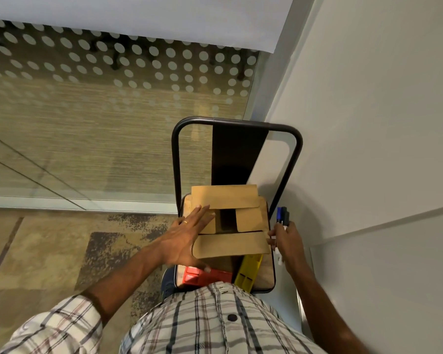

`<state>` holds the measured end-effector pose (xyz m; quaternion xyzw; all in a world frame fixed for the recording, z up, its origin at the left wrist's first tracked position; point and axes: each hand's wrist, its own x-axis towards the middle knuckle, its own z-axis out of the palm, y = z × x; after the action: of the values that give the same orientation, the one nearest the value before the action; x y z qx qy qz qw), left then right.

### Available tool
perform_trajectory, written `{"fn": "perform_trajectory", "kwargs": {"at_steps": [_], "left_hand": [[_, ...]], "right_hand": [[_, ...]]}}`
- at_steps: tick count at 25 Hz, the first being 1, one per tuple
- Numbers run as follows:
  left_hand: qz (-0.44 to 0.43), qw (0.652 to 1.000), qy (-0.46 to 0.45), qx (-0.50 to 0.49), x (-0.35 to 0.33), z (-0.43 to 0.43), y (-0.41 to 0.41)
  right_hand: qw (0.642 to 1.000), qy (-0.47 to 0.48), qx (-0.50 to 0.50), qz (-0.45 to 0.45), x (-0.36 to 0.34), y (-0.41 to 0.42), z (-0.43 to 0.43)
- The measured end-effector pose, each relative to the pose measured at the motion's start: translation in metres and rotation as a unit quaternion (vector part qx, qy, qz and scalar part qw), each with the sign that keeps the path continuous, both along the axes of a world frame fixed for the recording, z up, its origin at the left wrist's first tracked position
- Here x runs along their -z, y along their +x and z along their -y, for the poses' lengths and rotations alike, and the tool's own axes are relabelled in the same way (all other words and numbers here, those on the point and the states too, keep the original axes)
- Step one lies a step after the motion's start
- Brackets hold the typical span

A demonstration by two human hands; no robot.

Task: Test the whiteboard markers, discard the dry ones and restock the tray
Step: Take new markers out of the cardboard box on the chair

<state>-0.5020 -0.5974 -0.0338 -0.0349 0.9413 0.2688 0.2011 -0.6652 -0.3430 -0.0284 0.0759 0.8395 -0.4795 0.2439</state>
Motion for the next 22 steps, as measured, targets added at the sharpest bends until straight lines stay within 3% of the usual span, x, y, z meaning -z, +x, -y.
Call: {"fn": "perform_trajectory", "kwargs": {"at_steps": [3, 5, 8, 10, 12, 15, 18, 22], "left_hand": [[-0.01, 0.997, 0.041, -0.062, -0.013, 0.016, -0.012], [-0.048, 0.997, 0.005, -0.065, -0.016, 0.025, -0.026], [-0.082, 0.992, -0.074, -0.054, -0.01, 0.022, -0.043], [-0.106, 0.991, -0.069, -0.031, 0.0, 0.013, -0.047], [-0.116, 0.992, -0.057, -0.003, 0.007, 0.001, -0.042], [-0.056, 0.989, -0.127, 0.047, 0.02, -0.014, -0.026], [-0.053, 0.981, -0.177, 0.056, 0.03, -0.019, -0.018], [-0.054, 0.987, -0.148, 0.021, 0.027, -0.024, -0.023]], "right_hand": [[0.997, -0.052, 0.048, -0.017, -0.009, 0.0, 0.002], [0.993, -0.099, 0.063, -0.02, -0.011, -0.003, 0.01], [0.993, -0.112, -0.009, -0.024, -0.006, -0.002, 0.03], [0.992, -0.119, -0.034, -0.029, -0.003, 0.0, 0.042], [0.989, -0.144, -0.024, 0.011, 0.001, -0.001, 0.05], [0.981, -0.172, 0.008, 0.084, 0.012, -0.007, 0.052], [0.966, -0.214, 0.045, 0.142, 0.017, -0.011, 0.05], [0.932, -0.284, 0.069, 0.216, 0.009, -0.016, 0.044]]}}
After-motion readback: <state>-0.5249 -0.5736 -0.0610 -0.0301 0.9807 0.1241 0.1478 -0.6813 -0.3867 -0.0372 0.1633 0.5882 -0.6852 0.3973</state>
